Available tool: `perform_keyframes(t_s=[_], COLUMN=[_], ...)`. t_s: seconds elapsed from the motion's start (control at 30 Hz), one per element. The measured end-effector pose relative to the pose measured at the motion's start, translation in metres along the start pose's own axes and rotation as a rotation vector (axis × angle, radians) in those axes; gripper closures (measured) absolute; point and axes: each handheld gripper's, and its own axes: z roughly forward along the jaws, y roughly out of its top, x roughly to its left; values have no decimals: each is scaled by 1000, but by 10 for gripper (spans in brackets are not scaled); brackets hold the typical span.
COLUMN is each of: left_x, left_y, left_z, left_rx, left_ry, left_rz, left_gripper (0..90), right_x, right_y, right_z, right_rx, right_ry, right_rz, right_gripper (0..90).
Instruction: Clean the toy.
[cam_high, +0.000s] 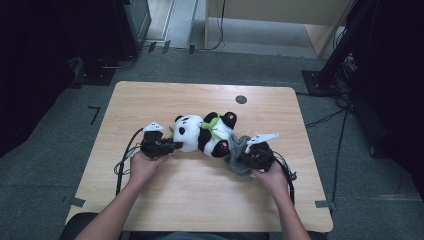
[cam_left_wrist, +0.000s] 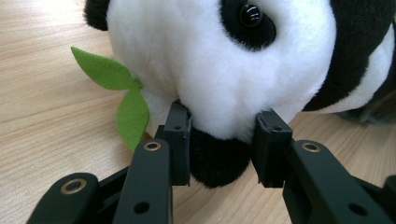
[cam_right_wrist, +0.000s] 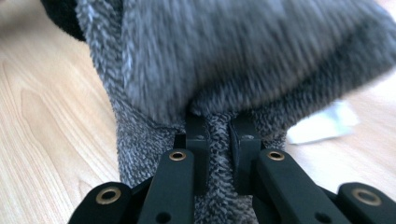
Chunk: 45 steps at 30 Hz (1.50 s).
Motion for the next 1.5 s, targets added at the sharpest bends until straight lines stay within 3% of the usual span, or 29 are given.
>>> perform_keyframes(t_s=[0.2, 0.33, 0.5, 0.67, 0.87, 1.0, 1.07, 1.23, 1.4, 1.5], left_x=[-2, -3, -4, -5, -6, -6, -4, -3, -3, -2], left_y=[1, 0, 0, 0, -1, -1, -1, -1, -1, -1], left_z=[0, 0, 0, 0, 1, 0, 0, 1, 1, 1], left_rx=[6, 9, 9, 13, 25, 27, 25, 25, 26, 25], left_ry=[13, 16, 20, 13, 14, 10, 4, 0, -1, -6], left_rz=[25, 27, 29, 32, 46, 44, 33, 26, 16, 5], left_gripper=[639, 637, 636, 636, 638, 639, 639, 638, 638, 638], right_x=[-3, 3, 15, 32, 41, 29, 19, 11, 13, 13], right_y=[6, 22, 39, 52, 47, 36, 24, 15, 13, 10], right_z=[-43, -63, -69, -56, -28, -26, -22, -13, -5, 3], right_rx=[-188, -286, -304, -263, -142, -163, -104, -97, -52, 4], right_ry=[-3, 6, 34, 54, -6, 23, -3, 35, 34, 23], right_rz=[39, 15, -26, -81, -159, -116, -88, -54, -64, -70], right_gripper=[819, 819, 819, 818, 818, 819, 820, 819, 819, 819])
